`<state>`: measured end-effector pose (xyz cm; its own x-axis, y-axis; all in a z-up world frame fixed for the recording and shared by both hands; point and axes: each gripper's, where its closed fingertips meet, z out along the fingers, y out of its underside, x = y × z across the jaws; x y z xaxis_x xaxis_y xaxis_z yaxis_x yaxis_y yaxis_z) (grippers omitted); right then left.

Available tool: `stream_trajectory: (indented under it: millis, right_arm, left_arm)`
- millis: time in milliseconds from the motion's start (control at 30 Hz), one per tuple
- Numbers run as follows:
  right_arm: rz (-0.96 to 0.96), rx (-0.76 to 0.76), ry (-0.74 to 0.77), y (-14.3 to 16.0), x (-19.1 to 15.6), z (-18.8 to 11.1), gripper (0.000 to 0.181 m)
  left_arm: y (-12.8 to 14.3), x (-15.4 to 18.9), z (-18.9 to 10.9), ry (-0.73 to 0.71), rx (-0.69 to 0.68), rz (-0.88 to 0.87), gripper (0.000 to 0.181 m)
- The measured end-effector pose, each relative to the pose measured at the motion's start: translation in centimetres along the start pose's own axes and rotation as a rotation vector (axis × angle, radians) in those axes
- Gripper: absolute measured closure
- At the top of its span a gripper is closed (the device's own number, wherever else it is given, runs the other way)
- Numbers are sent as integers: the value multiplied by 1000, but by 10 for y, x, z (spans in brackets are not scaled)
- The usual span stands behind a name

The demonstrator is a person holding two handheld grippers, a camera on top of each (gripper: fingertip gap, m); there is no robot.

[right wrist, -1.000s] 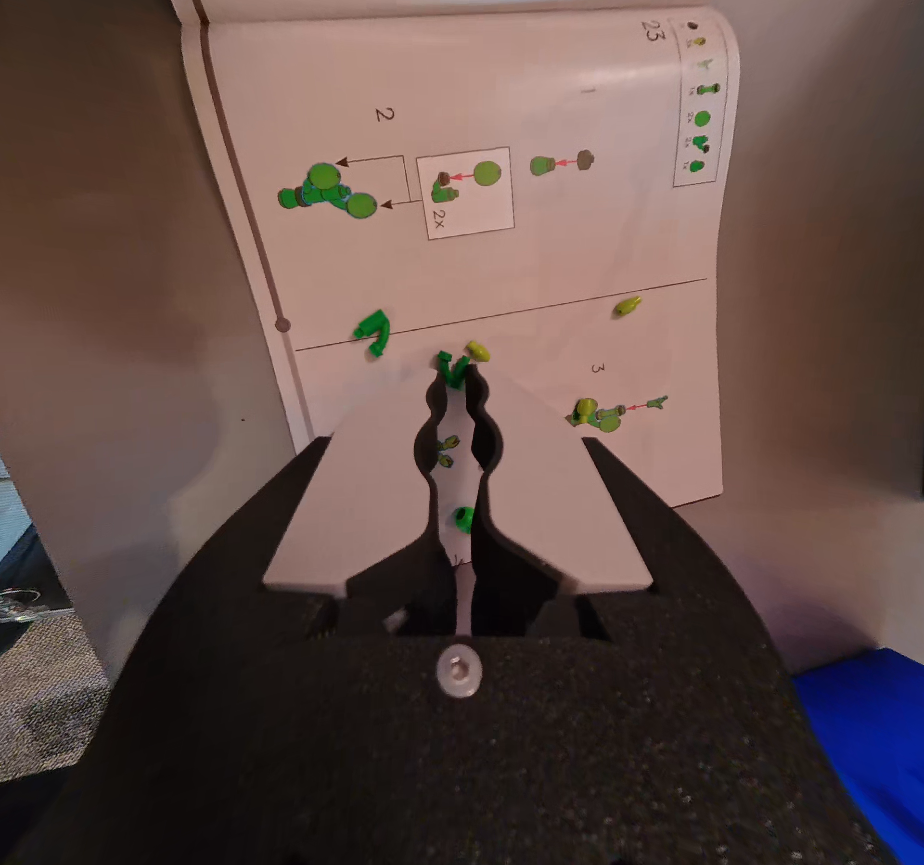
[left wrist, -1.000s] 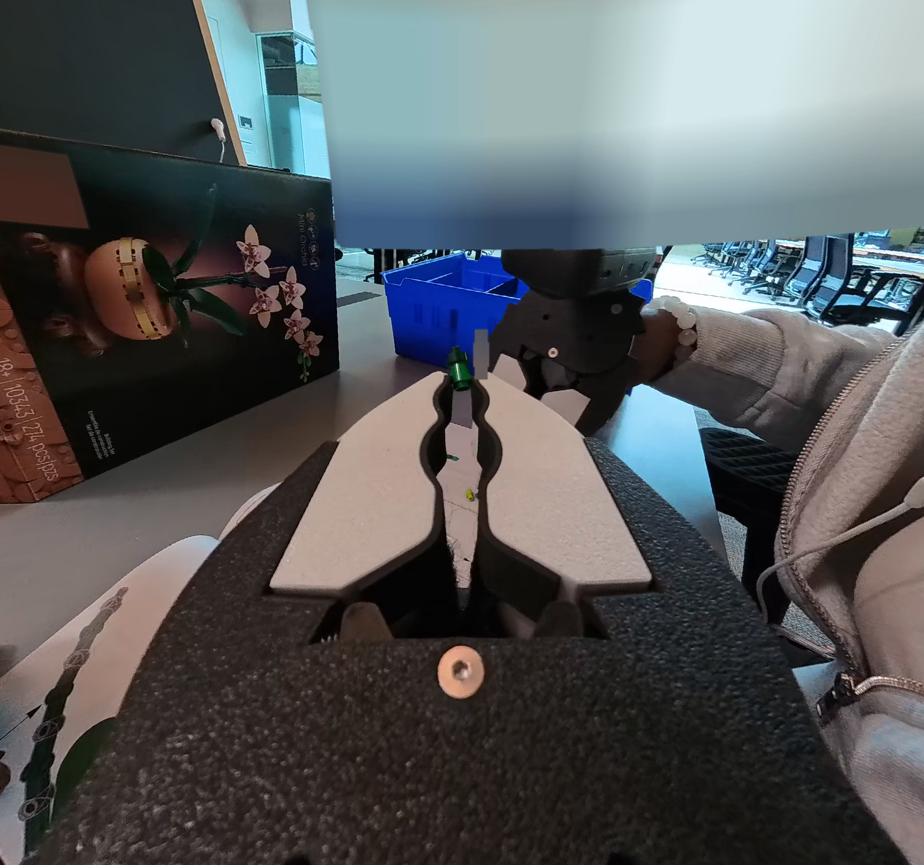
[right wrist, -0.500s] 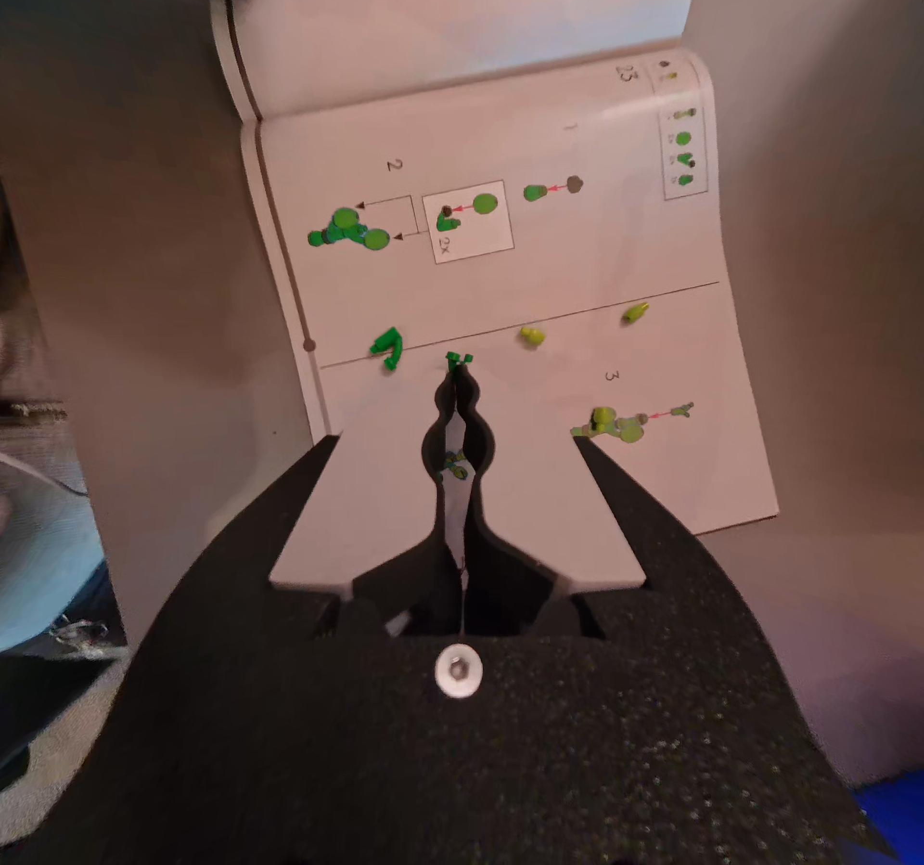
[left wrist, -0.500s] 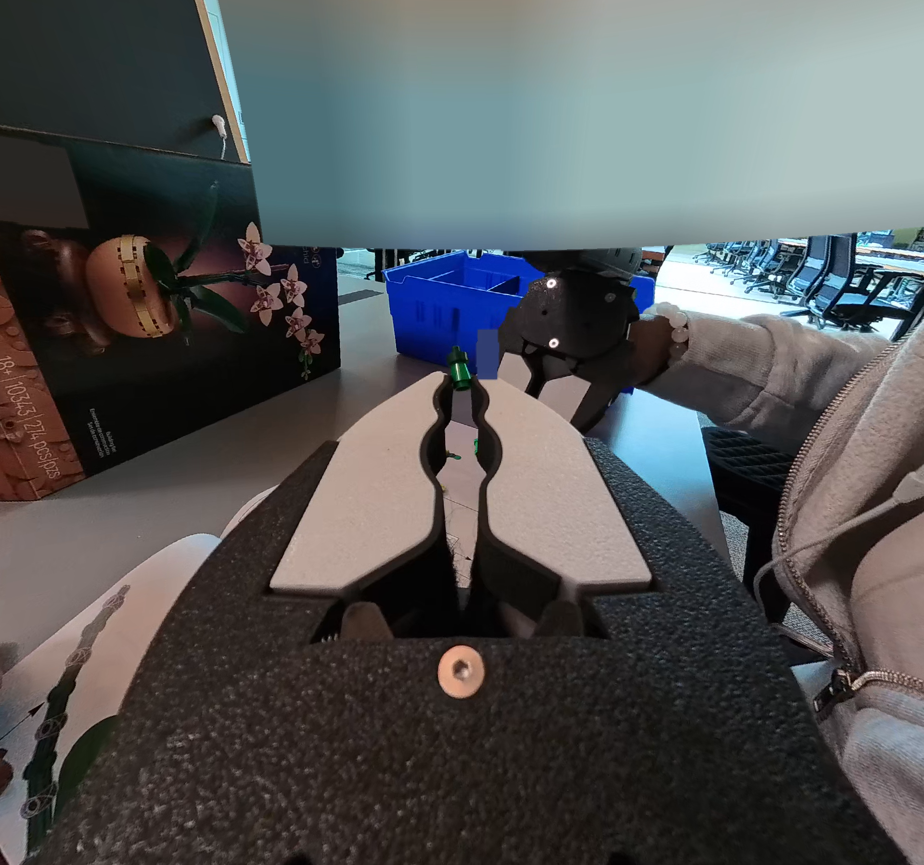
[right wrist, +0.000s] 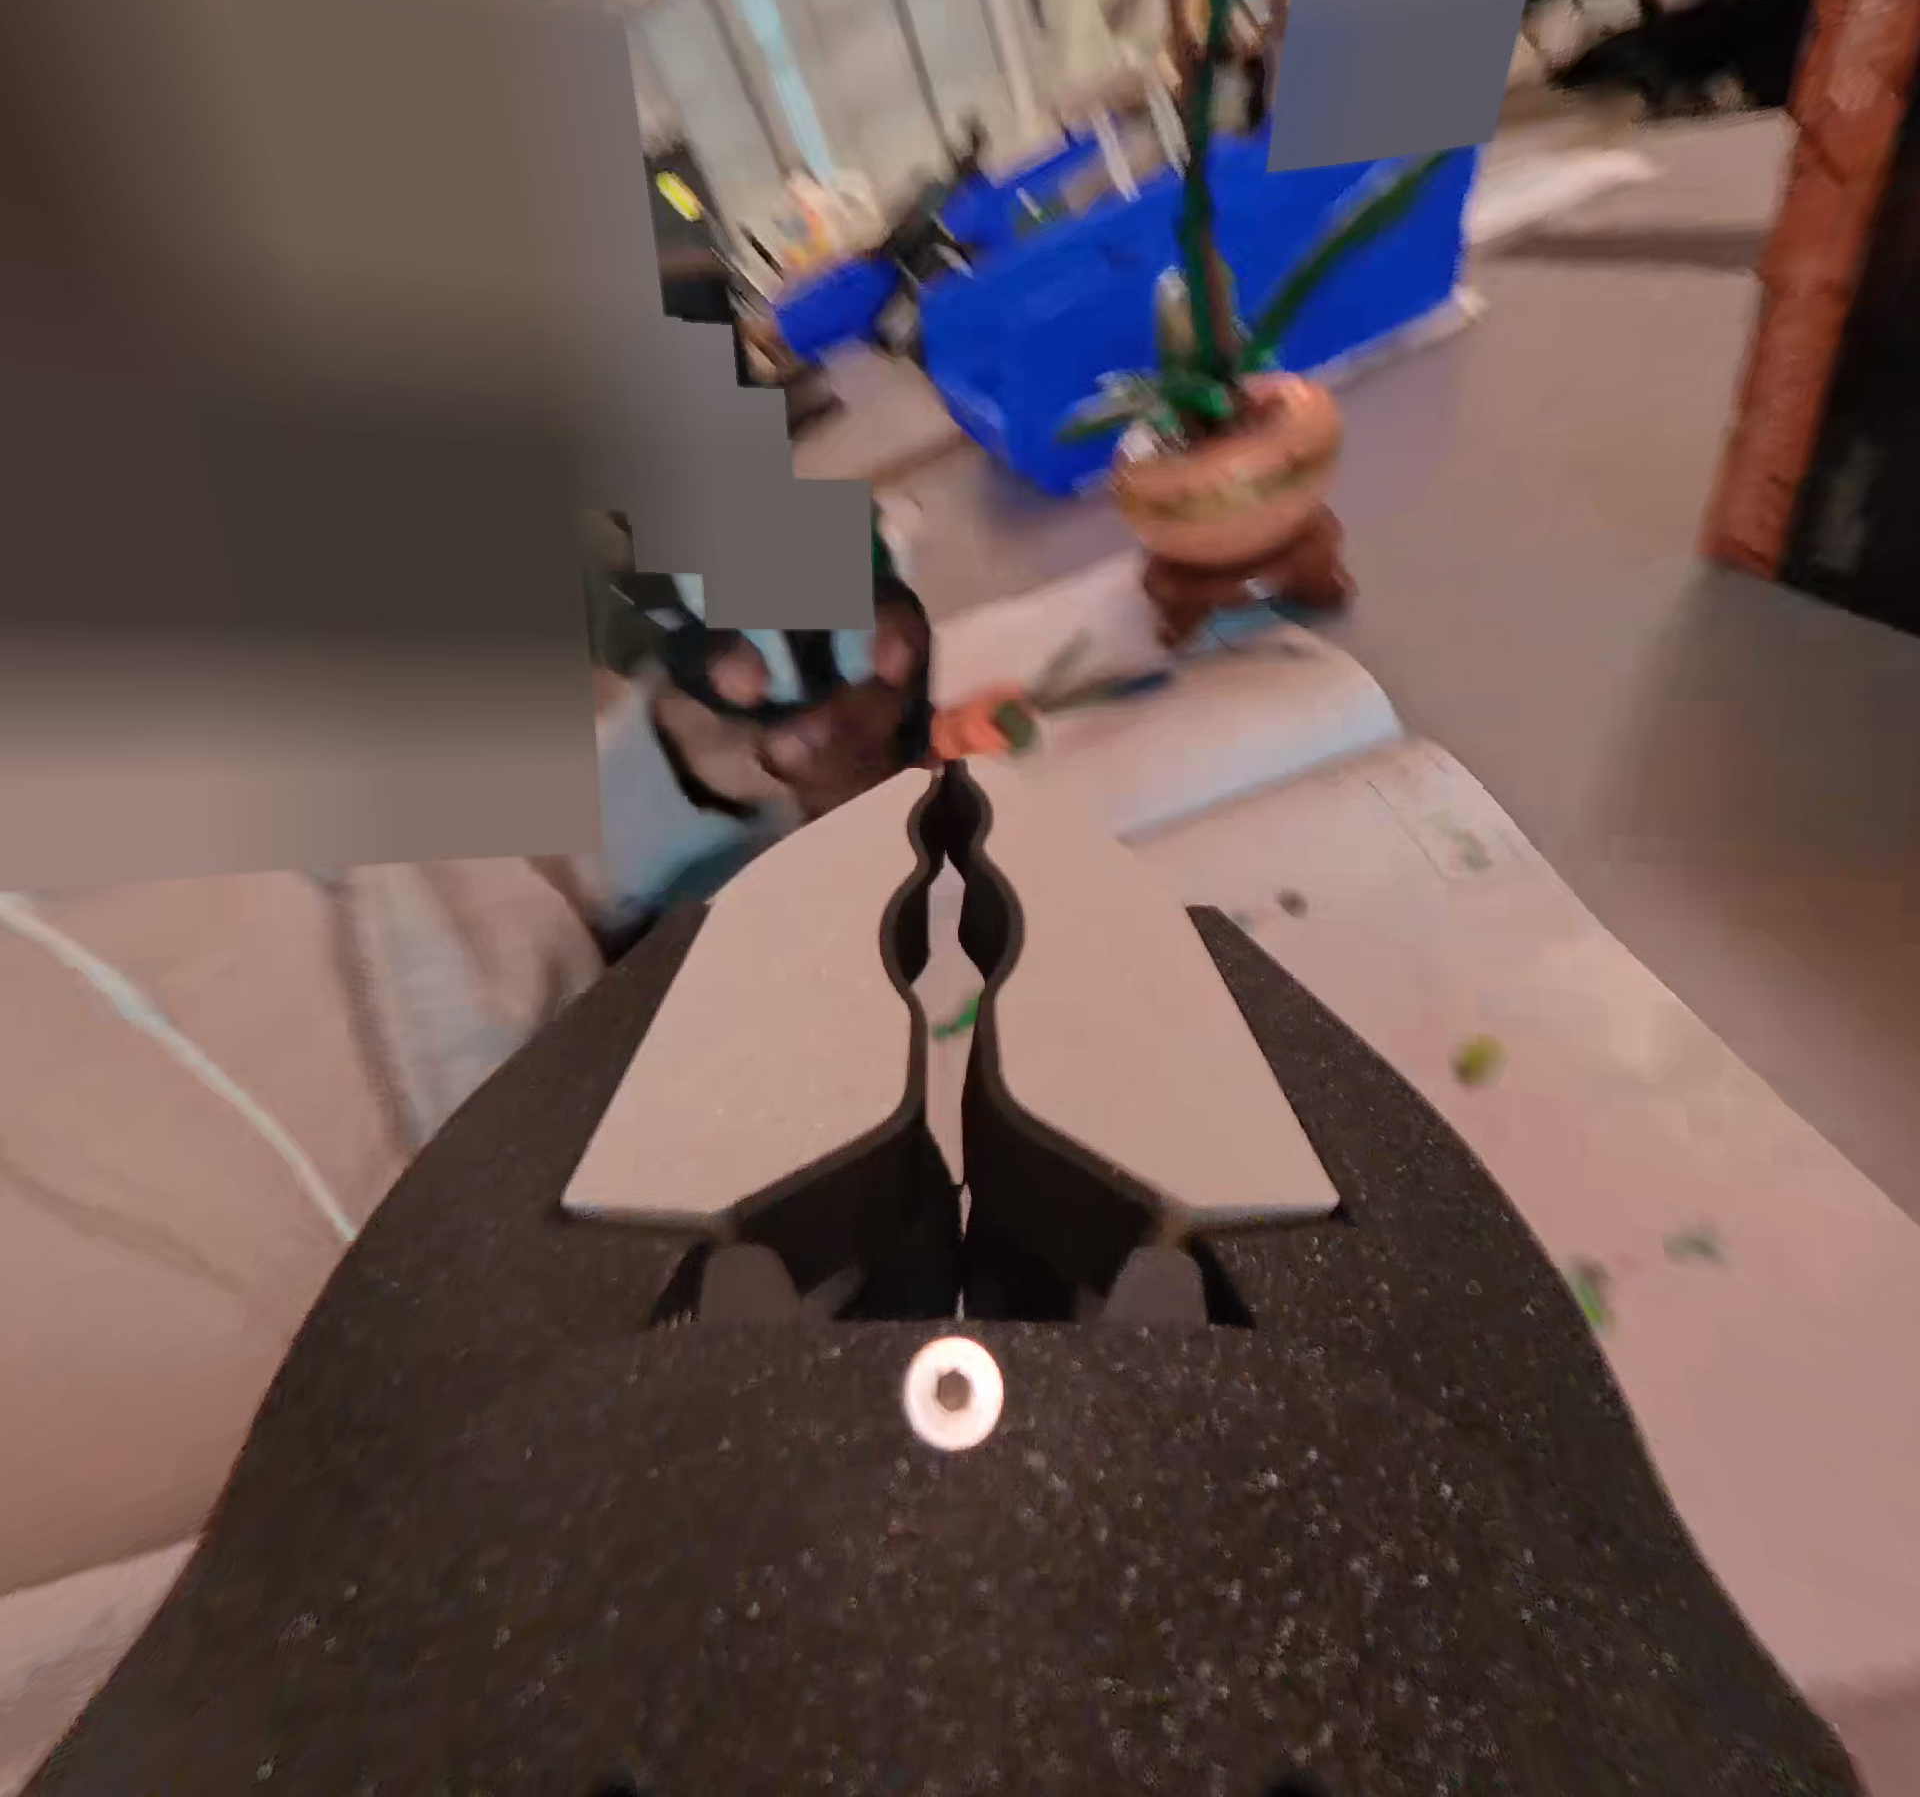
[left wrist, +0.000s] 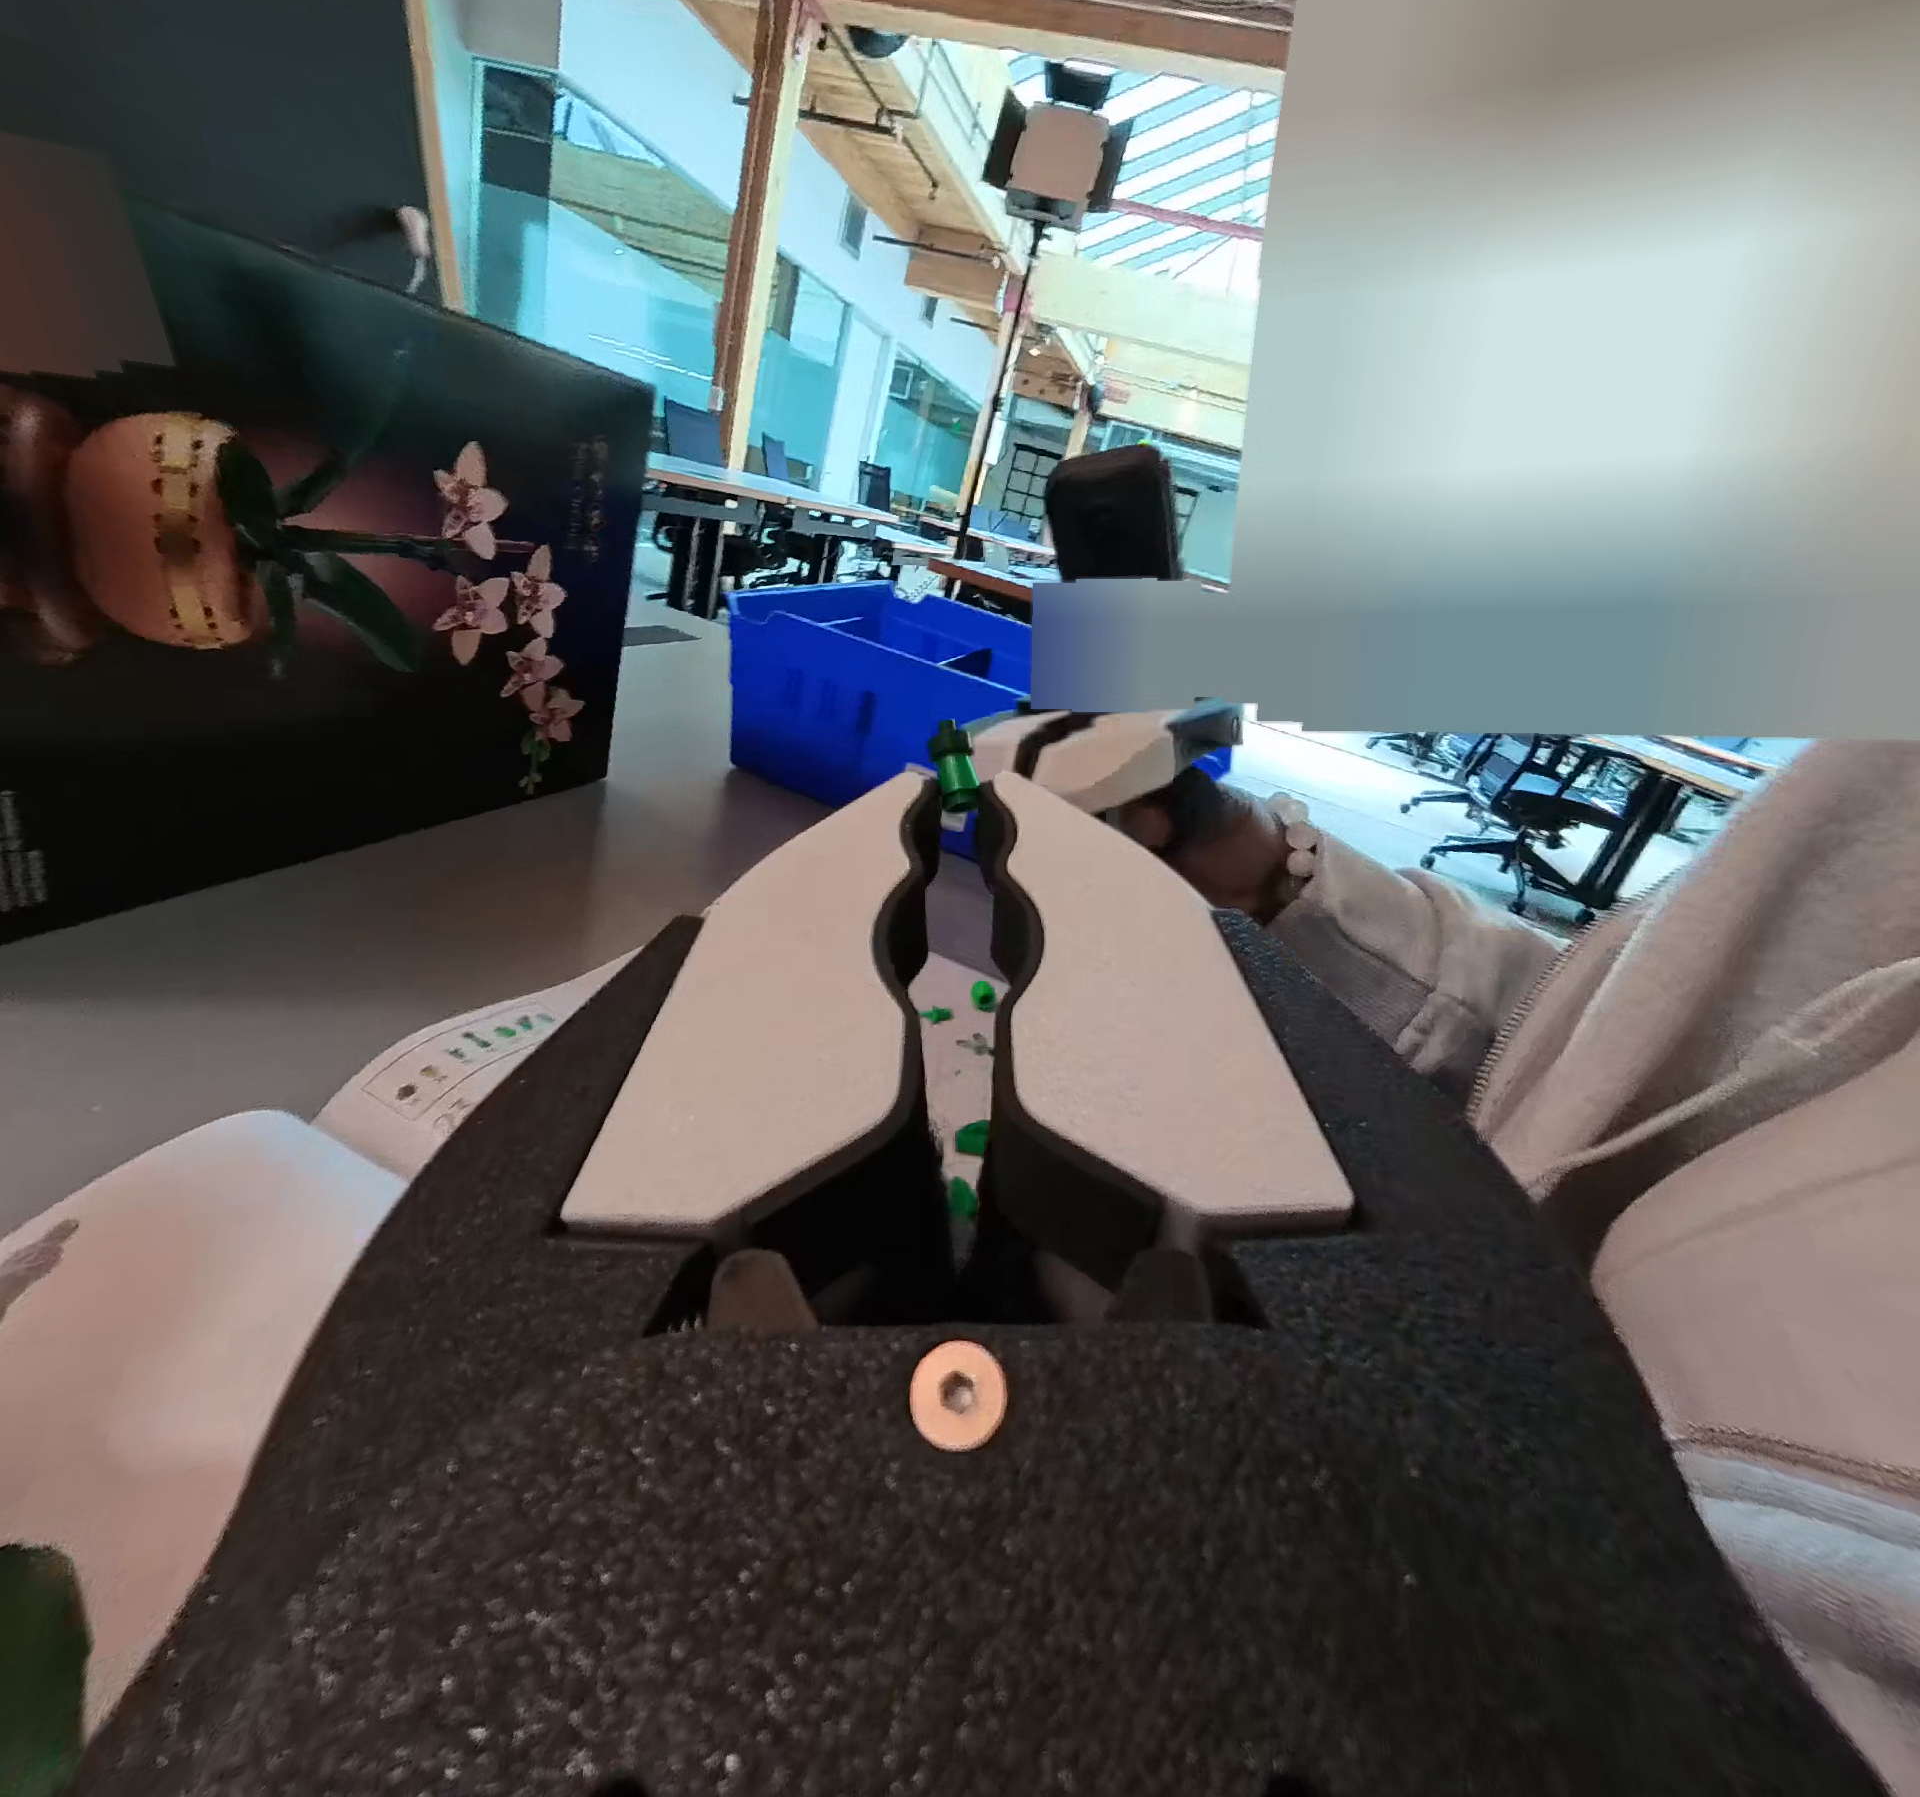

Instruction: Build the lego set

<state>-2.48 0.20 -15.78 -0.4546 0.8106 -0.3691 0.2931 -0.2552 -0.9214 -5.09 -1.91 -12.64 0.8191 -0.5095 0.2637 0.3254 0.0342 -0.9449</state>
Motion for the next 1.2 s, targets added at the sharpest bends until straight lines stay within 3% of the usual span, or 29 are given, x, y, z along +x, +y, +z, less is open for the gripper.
stream_trajectory:
  millis: [67,200,267,633,700,867,1100,1200]
  right_arm:
    - [-13,-118,73,16,6,-4,181]
    - [-65,-380,216,51,-4,-6,165]
    - [-121,-479,318,68,-3,-2,168]
    - [-89,-730,554,99,13,12,160]
    - [-85,-725,547,99,14,15,171]
    - [-124,-671,412,96,13,16,173]
    - [12,-211,98,36,-4,11,174]
    - [29,-116,35,19,-8,7,174]
  left_arm:
    - [-1,-4,-1,-25,7,5,175]
    - [-1,-9,-2,-61,3,19,175]
    - [0,-9,-1,-63,-3,23,175]
    - [-3,-5,-3,-32,20,-12,175]
    - [-3,-4,-3,-27,22,-16,175]
    - [-2,-4,-3,-25,14,-19,175]
    - [2,-6,-2,-38,-13,-18,175]
    - [5,-7,-1,-38,-29,-22,175]
